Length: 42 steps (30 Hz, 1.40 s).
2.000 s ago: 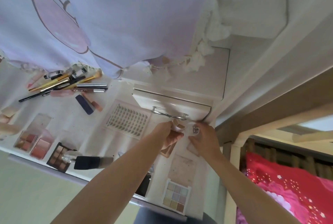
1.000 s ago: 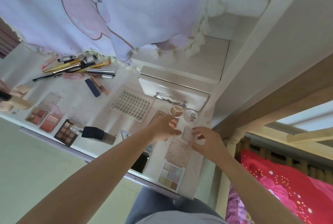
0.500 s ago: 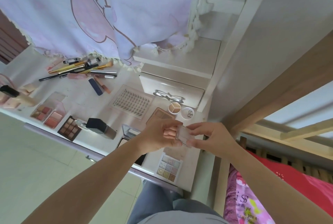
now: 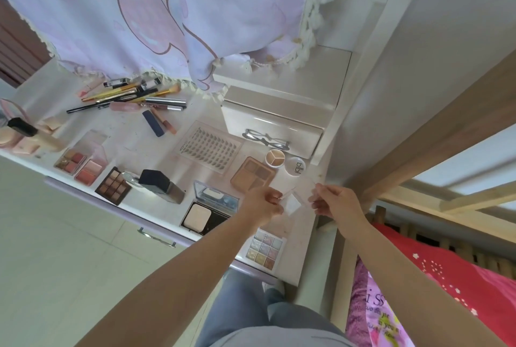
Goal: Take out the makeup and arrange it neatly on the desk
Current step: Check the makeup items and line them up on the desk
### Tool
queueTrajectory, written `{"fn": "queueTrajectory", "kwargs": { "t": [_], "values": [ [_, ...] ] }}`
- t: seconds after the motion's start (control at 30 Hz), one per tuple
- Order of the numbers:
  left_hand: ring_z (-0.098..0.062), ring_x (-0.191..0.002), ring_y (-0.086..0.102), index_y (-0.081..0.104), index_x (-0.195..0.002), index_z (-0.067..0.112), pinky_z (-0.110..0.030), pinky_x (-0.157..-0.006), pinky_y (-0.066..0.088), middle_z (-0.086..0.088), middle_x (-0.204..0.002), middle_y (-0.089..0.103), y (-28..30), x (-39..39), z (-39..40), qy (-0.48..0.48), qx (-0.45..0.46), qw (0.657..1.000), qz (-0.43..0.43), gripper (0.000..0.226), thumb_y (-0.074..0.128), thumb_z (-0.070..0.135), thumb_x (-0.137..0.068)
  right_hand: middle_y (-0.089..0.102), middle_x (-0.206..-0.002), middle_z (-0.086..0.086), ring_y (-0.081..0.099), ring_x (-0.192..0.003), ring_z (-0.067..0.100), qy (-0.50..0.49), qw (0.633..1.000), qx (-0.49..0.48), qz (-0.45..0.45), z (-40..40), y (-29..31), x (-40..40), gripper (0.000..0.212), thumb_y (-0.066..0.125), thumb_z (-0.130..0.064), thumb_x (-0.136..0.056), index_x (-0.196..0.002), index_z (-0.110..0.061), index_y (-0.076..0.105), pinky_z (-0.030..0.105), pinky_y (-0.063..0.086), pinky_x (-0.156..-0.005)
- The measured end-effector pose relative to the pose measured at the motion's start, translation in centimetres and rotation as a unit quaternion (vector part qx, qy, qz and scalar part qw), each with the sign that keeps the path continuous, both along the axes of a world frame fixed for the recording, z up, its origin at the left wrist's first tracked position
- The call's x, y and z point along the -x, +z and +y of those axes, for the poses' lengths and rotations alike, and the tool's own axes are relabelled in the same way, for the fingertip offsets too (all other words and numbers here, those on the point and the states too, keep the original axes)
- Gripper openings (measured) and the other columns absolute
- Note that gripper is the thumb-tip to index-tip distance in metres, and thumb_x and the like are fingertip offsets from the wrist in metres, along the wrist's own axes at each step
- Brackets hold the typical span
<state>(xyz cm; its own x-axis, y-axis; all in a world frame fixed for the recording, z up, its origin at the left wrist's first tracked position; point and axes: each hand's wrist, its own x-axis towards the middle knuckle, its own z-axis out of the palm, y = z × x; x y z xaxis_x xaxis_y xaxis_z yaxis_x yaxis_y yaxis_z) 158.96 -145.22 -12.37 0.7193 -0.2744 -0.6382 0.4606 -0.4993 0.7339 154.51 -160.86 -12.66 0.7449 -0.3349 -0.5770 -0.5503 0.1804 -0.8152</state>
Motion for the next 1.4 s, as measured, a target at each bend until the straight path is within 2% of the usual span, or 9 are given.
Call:
{"fn": "queueTrajectory", "kwargs": {
  "t": [0.1,0.27,0.47,0.6,0.87,0.93,1.13,1.33,1.4],
  "values": [
    [-0.021,-0.09,0.054,0.057,-0.117,0.0,-0.028,-0.081,0.046,-0.012,-0.103,0.062,-1.4,-0.4,-1.3,0.061,-0.045,0.997,0.002,0.035,0.061,-0.001,-0.082,0.06,-0.071,0.009,0.058,-0.057,0.015,-0.049,0.998,-0.016,0.02,0.1,-1.7,-0.3,0.019,0.05,-0.011,-0.092,-0.079,-0.002,0.06,0.013,0.051,-0.048],
    [-0.025,-0.115,0.053,0.052,-0.125,0.0,-0.027,-0.095,0.042,-0.013,-0.124,0.058,-2.3,-0.7,-2.7,0.014,-0.095,0.995,-0.039,0.039,0.053,0.003,-0.087,0.058,-0.071,0.009,0.056,-0.063,0.018,-0.071,0.997,-0.009,0.026,0.2,-2.8,-1.0,0.014,0.047,-0.007,-0.093,-0.09,0.001,0.058,0.011,0.052,-0.05],
    [-0.023,-0.099,0.053,0.06,-0.083,0.015,-0.02,-0.071,0.042,0.005,-0.088,0.059,-2.6,-1.2,-2.9,-0.057,-0.145,0.986,-0.062,0.013,0.049,0.01,-0.089,0.058,-0.072,0.011,0.057,-0.065,0.019,-0.105,0.993,-0.043,0.028,0.2,-3.5,-1.4,0.013,0.045,-0.002,-0.093,-0.093,0.003,0.056,0.013,0.053,-0.055],
    [-0.023,-0.124,0.047,0.05,-0.128,0.005,-0.027,-0.1,0.037,-0.009,-0.133,0.053,-2.3,-1.4,-2.8,-0.139,-0.198,0.968,-0.072,0.038,0.046,0.013,-0.091,0.059,-0.074,0.009,0.059,-0.067,0.017,-0.114,0.991,-0.059,0.047,0.8,-4.1,-1.4,0.011,0.047,-0.004,-0.093,-0.09,-0.001,0.057,0.018,0.054,-0.063],
    [-0.021,-0.129,0.042,0.046,-0.133,0.008,-0.026,-0.104,0.032,-0.007,-0.139,0.047,-1.8,-1.6,-1.9,-0.178,-0.212,0.958,-0.072,0.042,0.042,0.006,-0.091,0.055,-0.063,0.004,0.051,-0.056,0.015,0.025,0.985,0.13,0.11,0.8,-5.1,-0.2,0.019,0.05,-0.014,-0.093,-0.075,-0.009,0.057,0.026,0.048,-0.057],
    [-0.02,-0.13,0.04,0.044,-0.134,0.009,-0.027,-0.106,0.03,-0.006,-0.141,0.045,-1.8,-1.6,-1.6,-0.183,-0.204,0.959,-0.078,0.044,0.041,0.004,-0.091,0.057,-0.069,0.003,0.054,-0.066,0.017,0.089,0.97,0.201,0.108,0.5,-5.1,0.1,0.017,0.051,-0.018,-0.092,-0.08,-0.01,0.058,0.028,0.049,-0.067],
    [-0.021,-0.115,0.054,0.055,-0.123,0.008,-0.024,-0.097,0.04,-0.008,-0.128,0.057,-1.3,-1.9,0.2,-0.14,-0.181,0.954,-0.192,0.035,0.041,0.002,-0.091,0.061,-0.089,0.01,0.05,-0.076,0.016,0.257,0.87,0.418,0.044,-0.1,-3.3,-0.3,0.022,0.044,-0.018,-0.094,-0.093,-0.003,0.06,0.028,0.042,-0.069],
    [-0.027,-0.07,0.066,0.067,-0.086,0.006,-0.028,-0.053,0.054,-0.008,-0.082,0.067,0.8,-2.7,4.0,-0.158,-0.207,0.854,-0.45,0.026,0.044,0.006,-0.075,0.065,-0.088,0.018,0.055,-0.092,0.031,0.365,0.814,0.444,-0.084,3.6,-2.8,-3.9,0.029,0.051,-0.021,-0.083,-0.091,0.003,0.065,0.029,0.037,-0.075],
    [-0.023,-0.095,0.061,0.062,-0.107,0.01,-0.032,-0.075,0.054,-0.005,-0.105,0.064,1.5,-2.9,5.6,-0.174,-0.261,0.859,-0.404,0.028,0.046,0.007,-0.085,0.06,-0.108,0.014,0.048,-0.11,0.03,0.399,0.788,0.464,-0.061,5.1,-2.7,-5.3,0.032,0.056,-0.026,-0.085,-0.107,-0.004,0.061,0.03,0.039,-0.085]
  ]
}}
